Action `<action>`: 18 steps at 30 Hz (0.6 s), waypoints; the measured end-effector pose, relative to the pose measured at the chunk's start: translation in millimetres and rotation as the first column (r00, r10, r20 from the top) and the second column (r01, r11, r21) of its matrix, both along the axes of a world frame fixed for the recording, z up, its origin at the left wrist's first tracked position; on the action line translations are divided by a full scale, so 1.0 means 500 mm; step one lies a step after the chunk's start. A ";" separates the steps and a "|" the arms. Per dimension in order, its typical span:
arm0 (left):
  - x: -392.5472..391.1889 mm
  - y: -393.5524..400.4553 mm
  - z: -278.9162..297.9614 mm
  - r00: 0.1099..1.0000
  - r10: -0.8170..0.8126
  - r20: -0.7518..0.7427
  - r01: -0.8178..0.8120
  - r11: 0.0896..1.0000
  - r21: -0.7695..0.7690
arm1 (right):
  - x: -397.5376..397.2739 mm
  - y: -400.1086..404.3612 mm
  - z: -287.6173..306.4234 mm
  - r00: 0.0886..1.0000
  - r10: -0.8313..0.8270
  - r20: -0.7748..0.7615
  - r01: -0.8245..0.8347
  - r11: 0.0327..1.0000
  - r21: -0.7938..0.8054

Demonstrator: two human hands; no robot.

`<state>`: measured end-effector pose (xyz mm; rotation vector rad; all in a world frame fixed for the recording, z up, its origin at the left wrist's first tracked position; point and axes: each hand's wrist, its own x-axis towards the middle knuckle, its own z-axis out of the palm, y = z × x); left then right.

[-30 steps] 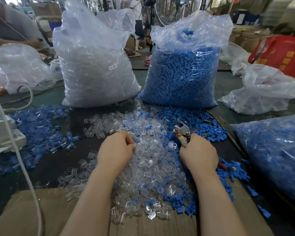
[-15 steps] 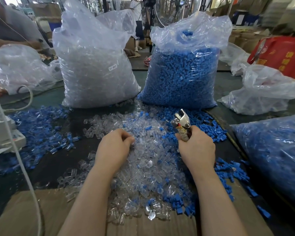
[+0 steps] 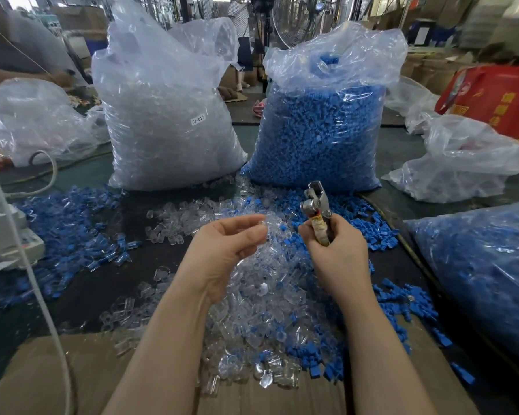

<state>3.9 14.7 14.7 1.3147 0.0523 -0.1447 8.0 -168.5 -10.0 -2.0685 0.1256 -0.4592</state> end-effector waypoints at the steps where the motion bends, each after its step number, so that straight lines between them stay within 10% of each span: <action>1: -0.002 -0.002 0.001 1.000 -0.020 0.009 0.020 1.000 0.009 | -0.001 0.001 0.001 1.000 0.005 0.006 -0.005 1.000 0.014; 18: -0.015 -0.052 0.005 0.965 0.244 0.096 -0.251 0.966 0.070 | -0.015 0.028 0.006 0.981 0.165 0.105 -0.176 0.979 0.105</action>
